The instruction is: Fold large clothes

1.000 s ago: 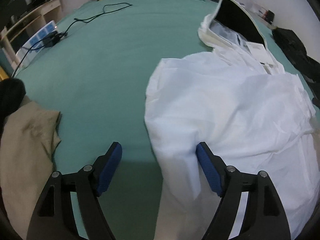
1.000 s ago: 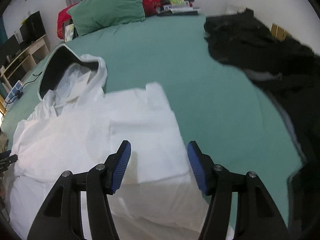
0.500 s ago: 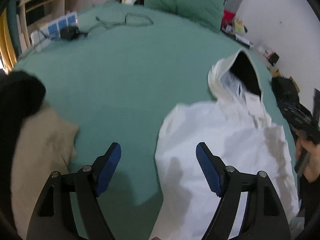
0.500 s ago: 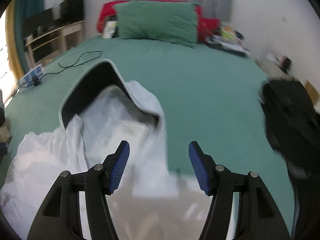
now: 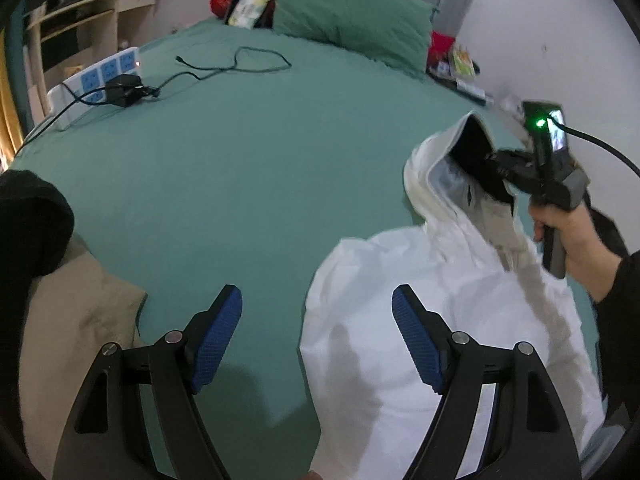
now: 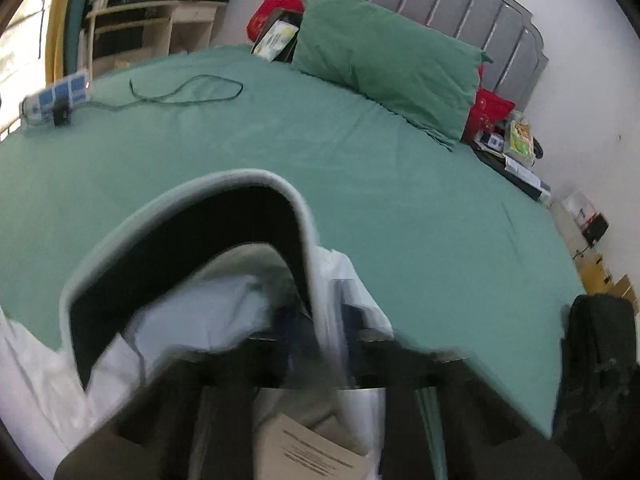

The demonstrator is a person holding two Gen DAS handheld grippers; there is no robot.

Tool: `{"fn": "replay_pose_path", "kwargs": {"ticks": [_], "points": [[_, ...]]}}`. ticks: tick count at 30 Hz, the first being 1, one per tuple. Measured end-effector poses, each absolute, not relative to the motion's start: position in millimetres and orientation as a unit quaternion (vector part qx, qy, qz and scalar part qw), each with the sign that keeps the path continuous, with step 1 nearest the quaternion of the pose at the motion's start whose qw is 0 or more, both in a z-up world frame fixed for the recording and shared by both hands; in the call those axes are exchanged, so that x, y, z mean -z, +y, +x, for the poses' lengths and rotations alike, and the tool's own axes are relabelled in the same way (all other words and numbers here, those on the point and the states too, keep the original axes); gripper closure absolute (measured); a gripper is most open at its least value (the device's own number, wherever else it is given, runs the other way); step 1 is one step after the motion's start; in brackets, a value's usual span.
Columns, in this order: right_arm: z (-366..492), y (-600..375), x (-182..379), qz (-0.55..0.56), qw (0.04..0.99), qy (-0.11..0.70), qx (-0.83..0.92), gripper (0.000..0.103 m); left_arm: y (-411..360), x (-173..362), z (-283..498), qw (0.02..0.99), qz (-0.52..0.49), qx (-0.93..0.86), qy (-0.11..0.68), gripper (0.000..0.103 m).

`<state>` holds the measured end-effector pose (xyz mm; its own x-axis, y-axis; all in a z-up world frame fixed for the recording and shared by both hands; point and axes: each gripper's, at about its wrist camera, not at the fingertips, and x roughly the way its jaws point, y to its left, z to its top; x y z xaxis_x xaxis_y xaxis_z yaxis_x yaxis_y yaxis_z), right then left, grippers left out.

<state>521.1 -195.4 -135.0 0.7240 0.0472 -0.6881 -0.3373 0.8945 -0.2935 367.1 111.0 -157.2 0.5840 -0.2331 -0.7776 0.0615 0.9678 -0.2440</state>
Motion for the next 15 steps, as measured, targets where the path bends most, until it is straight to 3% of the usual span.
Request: {"fn": "replay_pose_path", "kwargs": {"ticks": [6,10,15], "points": [[431,-202,117,-0.340,0.887,0.289,-0.121,0.100,106,158,364,0.878,-0.095,0.095,0.459,0.023],[366,-199,141,-0.452,0.831,0.282,-0.161,0.100,99,148,357,0.883,-0.086,0.108,0.449,0.023],[350,-211,161,-0.412,0.830,0.324,-0.191,0.098,95,141,354,0.887,-0.079,0.091,0.446,0.023]]}}
